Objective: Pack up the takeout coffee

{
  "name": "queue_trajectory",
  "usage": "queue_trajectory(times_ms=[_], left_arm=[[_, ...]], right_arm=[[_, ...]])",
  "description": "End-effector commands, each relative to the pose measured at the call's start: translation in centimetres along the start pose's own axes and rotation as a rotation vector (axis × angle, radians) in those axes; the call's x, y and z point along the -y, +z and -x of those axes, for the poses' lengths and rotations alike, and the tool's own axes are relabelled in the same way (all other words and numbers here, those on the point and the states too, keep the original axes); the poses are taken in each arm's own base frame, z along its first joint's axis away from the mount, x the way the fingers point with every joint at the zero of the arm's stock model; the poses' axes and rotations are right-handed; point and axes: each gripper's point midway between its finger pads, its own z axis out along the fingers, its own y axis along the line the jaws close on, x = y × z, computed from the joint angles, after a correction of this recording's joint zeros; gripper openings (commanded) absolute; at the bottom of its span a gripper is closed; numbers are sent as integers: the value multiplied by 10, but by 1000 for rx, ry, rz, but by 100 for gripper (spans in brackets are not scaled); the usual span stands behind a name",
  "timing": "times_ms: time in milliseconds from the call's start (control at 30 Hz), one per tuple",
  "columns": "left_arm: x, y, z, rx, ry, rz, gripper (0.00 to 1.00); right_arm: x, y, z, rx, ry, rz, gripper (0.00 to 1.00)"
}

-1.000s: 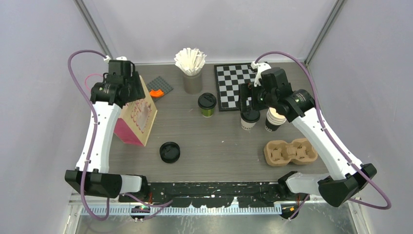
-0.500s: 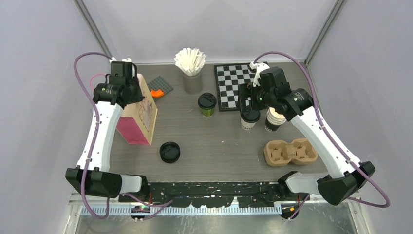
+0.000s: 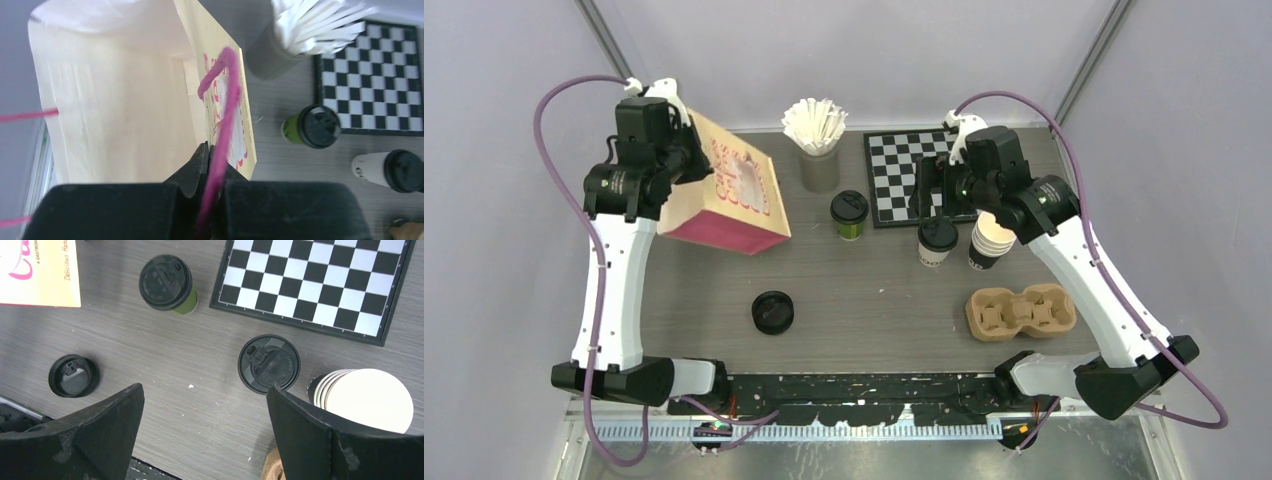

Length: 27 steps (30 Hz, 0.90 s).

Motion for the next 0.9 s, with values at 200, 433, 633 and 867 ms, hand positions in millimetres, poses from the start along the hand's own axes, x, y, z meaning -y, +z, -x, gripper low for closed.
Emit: queue_trajectory(times_ms=[200, 433, 633, 867], left_arm=[[81, -69, 27, 70, 83, -378, 0], [140, -116, -6, 13, 245, -646, 0], [177, -143, -38, -2, 378, -891, 0], [212, -153, -79, 92, 698, -1189, 0]], right_arm=[[7, -39, 61, 205, 95, -87, 96], [17, -59, 78, 302, 116, -139, 97], [38, -78, 77, 341, 164, -247, 97], [41, -89, 76, 390, 173, -247, 97]])
